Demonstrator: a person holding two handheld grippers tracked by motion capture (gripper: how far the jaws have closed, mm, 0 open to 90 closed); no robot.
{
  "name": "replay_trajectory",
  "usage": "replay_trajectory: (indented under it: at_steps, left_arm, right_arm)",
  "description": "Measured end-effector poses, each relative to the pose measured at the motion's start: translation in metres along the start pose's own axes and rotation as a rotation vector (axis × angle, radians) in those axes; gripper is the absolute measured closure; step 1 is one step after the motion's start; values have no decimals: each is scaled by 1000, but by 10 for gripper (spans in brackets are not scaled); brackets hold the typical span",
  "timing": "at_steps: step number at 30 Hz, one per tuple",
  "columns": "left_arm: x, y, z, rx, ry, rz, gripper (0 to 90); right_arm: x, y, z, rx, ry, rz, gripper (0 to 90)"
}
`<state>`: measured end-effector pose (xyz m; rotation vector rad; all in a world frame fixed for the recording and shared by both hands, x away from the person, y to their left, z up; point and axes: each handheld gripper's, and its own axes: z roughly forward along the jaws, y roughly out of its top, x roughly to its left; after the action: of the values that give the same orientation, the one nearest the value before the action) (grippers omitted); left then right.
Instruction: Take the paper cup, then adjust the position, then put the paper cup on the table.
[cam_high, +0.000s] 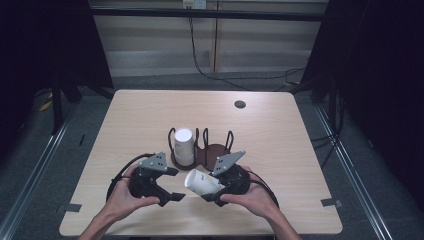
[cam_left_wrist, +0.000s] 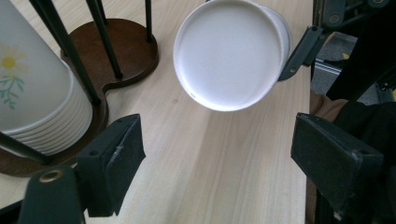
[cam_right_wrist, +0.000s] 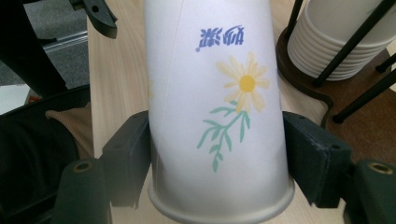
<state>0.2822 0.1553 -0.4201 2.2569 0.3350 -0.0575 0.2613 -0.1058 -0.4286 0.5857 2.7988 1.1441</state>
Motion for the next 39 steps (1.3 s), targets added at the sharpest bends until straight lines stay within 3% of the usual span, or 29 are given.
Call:
replay_trajectory:
  at_steps: [13,16,24,32,39]
  left_arm:
    - [-5,1,6,17,-16,17,172]
    - [-5,1,7,6,-12,22,184]
    - [-6,0,11,35,-35,36,181]
    - [-4,1,6,25,-27,33,180]
    - [-6,2,7,37,-29,40,173]
  right_arm:
    - [4,4,1,106,-1,-34,287]
    - [4,5,2,113,0,-33,287]
    - [3,5,6,140,12,-29,288]
    - [4,12,7,170,11,-45,289]
    - [4,20,18,216,27,-72,288]
